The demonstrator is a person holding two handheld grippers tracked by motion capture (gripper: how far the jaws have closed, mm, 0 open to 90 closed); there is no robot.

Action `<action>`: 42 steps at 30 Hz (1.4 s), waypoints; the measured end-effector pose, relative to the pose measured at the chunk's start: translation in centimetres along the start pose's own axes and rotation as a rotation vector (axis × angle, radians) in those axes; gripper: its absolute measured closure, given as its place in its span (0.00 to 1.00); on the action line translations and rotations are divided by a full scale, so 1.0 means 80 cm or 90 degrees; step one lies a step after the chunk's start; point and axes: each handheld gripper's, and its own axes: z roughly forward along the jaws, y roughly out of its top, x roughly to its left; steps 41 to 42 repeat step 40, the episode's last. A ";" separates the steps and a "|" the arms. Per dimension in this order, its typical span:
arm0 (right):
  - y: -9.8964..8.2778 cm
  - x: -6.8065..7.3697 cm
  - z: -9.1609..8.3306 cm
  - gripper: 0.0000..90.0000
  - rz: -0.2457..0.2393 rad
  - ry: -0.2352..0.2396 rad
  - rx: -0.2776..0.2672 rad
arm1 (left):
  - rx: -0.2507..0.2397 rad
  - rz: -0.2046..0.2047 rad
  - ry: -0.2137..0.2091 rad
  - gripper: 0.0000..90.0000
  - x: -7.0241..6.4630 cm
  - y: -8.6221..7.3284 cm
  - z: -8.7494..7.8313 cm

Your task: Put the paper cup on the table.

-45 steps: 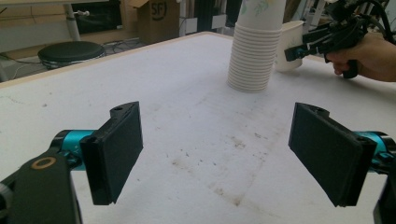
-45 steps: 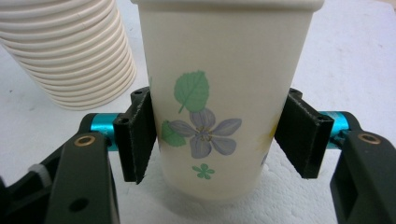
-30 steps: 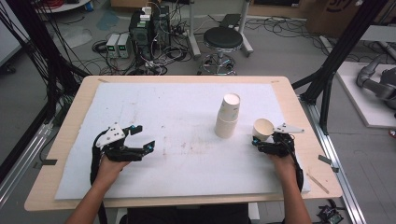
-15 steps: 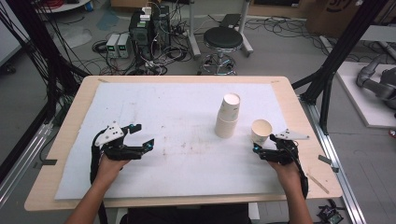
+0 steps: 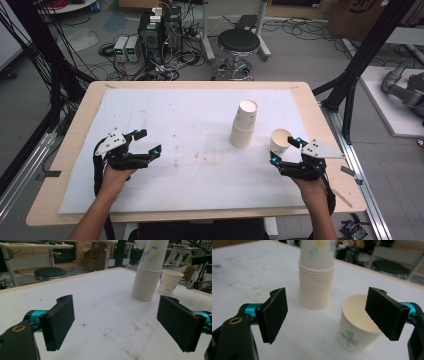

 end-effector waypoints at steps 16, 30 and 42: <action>0.015 0.032 0.019 0.20 -0.029 0.122 -0.007 | -0.020 0.018 -0.012 0.17 -0.006 0.004 -0.015; 0.014 0.030 0.021 0.20 -0.018 0.117 -0.008 | -0.016 0.017 -0.013 0.17 -0.005 0.003 -0.015; 0.013 0.029 0.022 0.20 -0.021 0.110 -0.005 | -0.014 0.015 -0.010 0.17 -0.002 0.003 -0.014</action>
